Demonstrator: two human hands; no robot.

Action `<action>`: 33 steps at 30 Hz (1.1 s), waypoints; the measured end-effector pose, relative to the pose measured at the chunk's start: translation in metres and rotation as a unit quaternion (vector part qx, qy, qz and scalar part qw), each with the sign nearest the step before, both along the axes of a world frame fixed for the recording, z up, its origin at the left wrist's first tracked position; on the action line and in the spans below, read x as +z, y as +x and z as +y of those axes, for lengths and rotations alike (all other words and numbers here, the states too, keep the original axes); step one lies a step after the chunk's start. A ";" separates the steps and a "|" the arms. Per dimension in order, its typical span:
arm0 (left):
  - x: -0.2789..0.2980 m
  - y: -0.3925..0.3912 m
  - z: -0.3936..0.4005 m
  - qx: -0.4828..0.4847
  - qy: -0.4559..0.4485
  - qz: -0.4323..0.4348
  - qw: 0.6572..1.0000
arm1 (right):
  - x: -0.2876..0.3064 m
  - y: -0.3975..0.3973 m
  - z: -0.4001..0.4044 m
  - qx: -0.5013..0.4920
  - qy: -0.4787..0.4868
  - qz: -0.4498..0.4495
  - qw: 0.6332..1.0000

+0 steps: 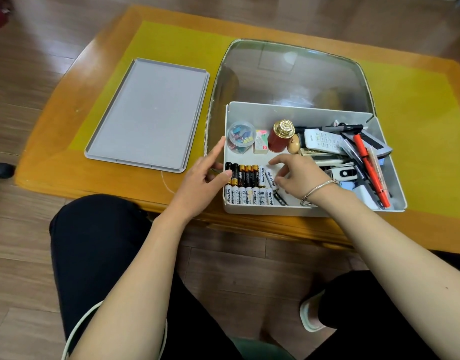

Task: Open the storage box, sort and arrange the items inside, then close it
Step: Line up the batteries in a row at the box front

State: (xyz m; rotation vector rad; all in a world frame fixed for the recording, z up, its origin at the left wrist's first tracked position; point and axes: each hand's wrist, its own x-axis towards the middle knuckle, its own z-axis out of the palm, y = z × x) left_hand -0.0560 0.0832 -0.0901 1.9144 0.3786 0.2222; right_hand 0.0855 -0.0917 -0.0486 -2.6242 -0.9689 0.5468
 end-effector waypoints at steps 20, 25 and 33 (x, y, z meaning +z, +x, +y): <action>-0.003 0.001 0.001 0.001 0.008 0.001 1.000 | 0.003 -0.001 -0.005 0.000 -0.065 0.049 0.997; -0.003 0.001 0.001 -0.001 0.008 0.000 1.000 | 0.025 0.008 -0.028 0.024 -0.080 0.038 0.996; -0.004 0.000 0.002 0.001 0.001 -0.004 1.000 | 0.037 0.012 -0.037 0.089 -0.226 0.078 0.967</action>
